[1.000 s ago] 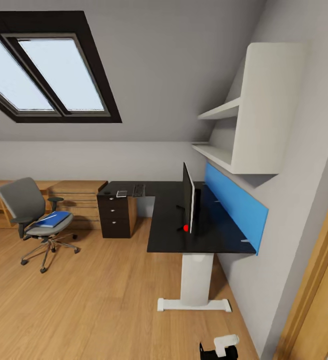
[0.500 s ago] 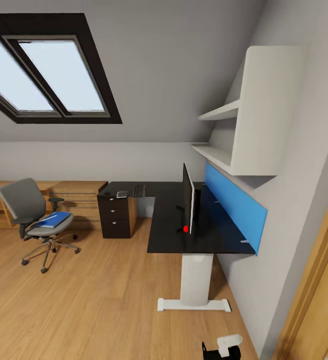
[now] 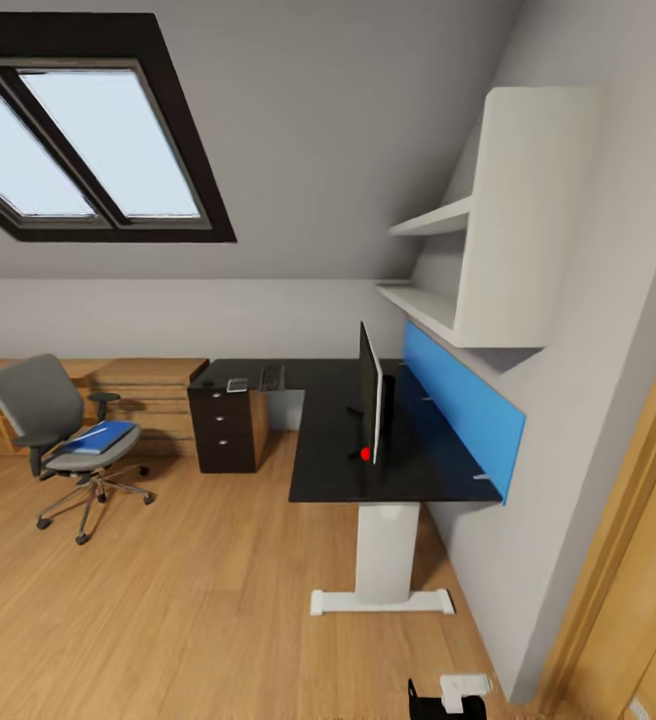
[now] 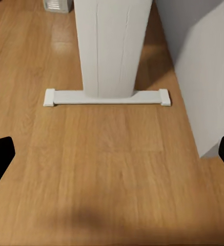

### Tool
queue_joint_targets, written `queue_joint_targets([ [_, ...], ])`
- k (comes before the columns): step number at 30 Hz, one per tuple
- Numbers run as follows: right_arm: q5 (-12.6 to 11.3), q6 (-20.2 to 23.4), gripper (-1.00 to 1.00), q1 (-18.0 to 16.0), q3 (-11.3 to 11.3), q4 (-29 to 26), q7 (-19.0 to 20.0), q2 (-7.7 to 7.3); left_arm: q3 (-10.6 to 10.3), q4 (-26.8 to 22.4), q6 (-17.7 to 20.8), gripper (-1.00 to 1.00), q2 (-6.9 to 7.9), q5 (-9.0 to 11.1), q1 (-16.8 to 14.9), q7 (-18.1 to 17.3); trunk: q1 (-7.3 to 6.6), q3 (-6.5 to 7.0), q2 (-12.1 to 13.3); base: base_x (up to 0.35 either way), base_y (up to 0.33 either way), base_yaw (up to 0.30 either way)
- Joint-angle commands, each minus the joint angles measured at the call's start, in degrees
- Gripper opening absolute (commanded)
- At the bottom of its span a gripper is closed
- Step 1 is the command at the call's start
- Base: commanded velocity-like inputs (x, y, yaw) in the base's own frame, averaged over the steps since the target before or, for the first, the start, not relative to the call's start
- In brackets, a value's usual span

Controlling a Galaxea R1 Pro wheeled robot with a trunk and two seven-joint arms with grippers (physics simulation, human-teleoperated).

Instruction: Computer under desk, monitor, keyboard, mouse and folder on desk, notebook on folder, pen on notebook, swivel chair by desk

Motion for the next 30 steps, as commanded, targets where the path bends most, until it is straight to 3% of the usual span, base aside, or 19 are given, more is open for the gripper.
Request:
queue_joint_targets([
  [1,-0.5,-0.2,1.0,0.0,0.5,0.1,-0.2,0.03,-0.5,-0.2,-0.3,1.0,0.07,0.5,0.0,0.2,-0.2,0.11,0.4,0.0,0.0,-0.197],
  [15,-1.9,-0.3,1.0,0.0,0.4,-0.6,-0.2,0.12,-0.2,0.7,-0.7,1.0,0.1,1.0,0.0,-0.1,-0.42,0.76,0.8,0.0,0.0,-0.21],
  [30,-2.1,0.0,1.0,0.0,0.3,-0.7,-0.3,0.45,-0.1,1.3,-0.8,1.0,0.38,1.0,0.0,-0.1,-0.42,0.11,0.8,0.0,0.0,0.042],
])
